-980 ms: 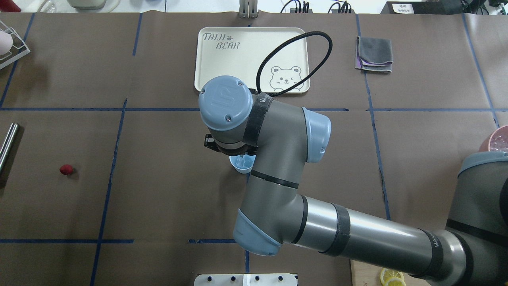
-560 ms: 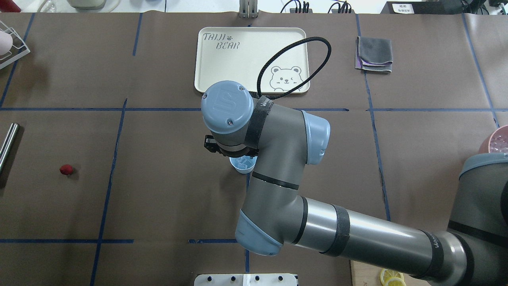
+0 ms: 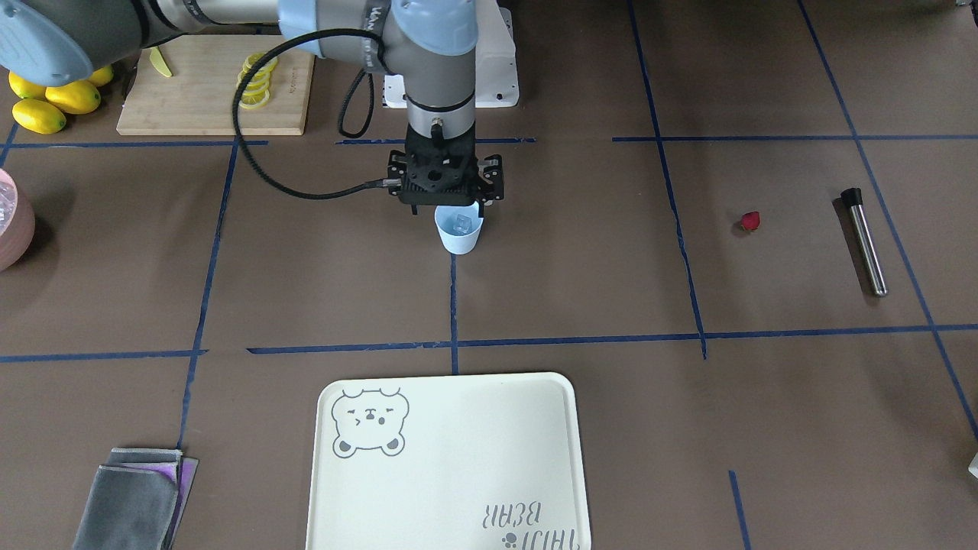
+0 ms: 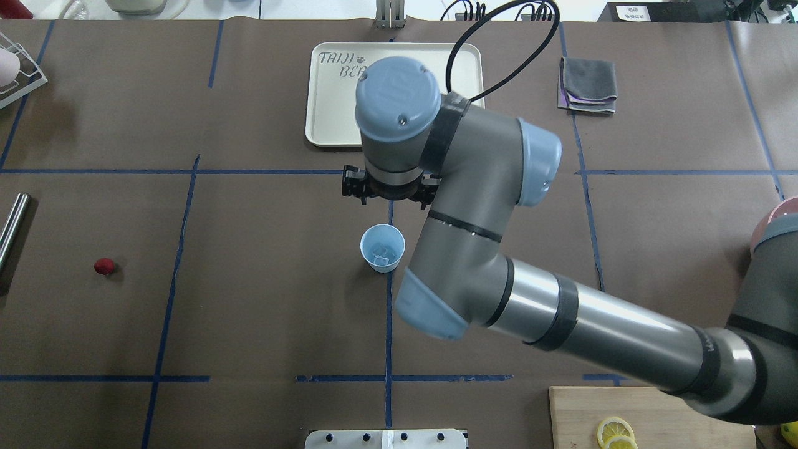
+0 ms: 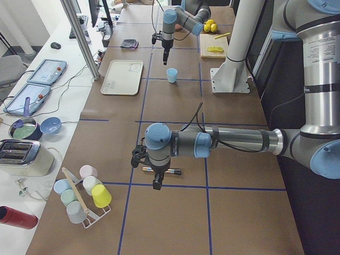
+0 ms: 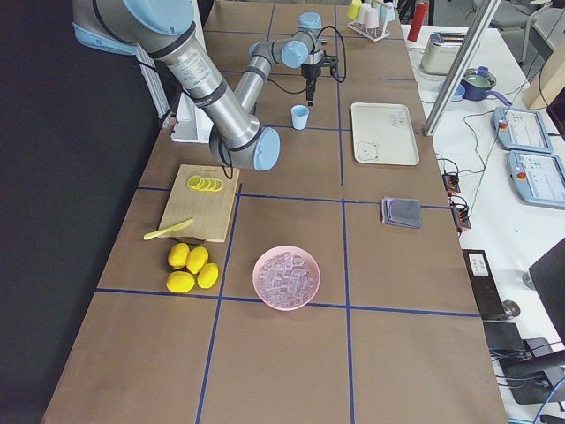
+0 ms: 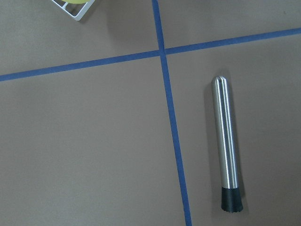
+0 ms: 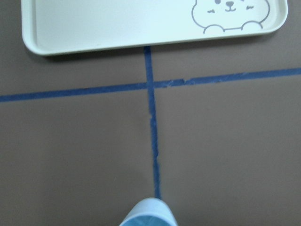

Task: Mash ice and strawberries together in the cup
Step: 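Move the right gripper back toward the pink ice bowl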

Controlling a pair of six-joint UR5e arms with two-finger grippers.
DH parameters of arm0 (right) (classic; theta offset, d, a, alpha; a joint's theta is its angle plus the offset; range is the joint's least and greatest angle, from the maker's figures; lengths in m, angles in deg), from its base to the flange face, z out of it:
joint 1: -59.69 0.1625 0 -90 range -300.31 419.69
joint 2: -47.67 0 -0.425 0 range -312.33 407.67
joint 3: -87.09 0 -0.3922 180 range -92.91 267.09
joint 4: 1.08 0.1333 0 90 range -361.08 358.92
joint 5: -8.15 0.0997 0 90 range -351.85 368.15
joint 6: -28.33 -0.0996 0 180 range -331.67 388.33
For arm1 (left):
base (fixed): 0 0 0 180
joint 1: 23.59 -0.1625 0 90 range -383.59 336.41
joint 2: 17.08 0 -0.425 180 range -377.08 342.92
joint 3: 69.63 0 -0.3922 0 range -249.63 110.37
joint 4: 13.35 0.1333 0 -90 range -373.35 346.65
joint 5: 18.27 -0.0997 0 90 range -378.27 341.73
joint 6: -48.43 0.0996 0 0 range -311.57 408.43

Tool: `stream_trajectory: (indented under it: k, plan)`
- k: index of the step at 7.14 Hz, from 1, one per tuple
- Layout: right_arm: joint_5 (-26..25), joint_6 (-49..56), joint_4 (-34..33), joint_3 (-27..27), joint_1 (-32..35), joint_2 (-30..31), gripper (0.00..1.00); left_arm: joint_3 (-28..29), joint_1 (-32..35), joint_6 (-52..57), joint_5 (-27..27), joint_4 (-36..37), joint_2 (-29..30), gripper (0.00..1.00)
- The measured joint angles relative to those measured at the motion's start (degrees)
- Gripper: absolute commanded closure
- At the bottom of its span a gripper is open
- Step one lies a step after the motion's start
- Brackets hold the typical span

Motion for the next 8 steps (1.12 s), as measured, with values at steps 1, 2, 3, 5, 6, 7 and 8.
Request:
stream_trajectory:
  k: [1,2,3,5,6,7,8]
  plan:
    - [4.5,5.9,-0.1,-0.4,5.6,1.9,0.02,-0.1,-0.1,-0.3,-0.1,-0.1,0.1,0.0]
    - [8.4,13.1,-0.1,-1.1,10.8,4.8,0.01,-0.4,-0.2,-0.4,0.0,-0.2,0.5,0.0]
    - [11.4,21.6,0.0,-2.8,16.1,9.2,0.01,-0.6,-0.2,-0.4,0.0,-0.4,1.1,0.0]
    - [16.0,39.6,0.3,-8.0,25.3,21.0,0.01,-0.3,-0.2,-0.4,0.0,-4.4,1.7,0.0]
    - [18.9,49.5,0.5,-9.9,30.5,27.7,0.01,0.7,-0.3,-1.5,0.0,-6.7,2.9,0.0]
    - [21.5,58.8,0.6,-10.7,35.5,33.3,0.01,1.9,-0.4,-4.2,0.1,-8.0,4.6,0.0]
    - [23.2,68.2,0.6,-11.0,40.5,39.0,0.01,2.6,-0.5,-6.6,0.3,-8.7,5.8,0.0]
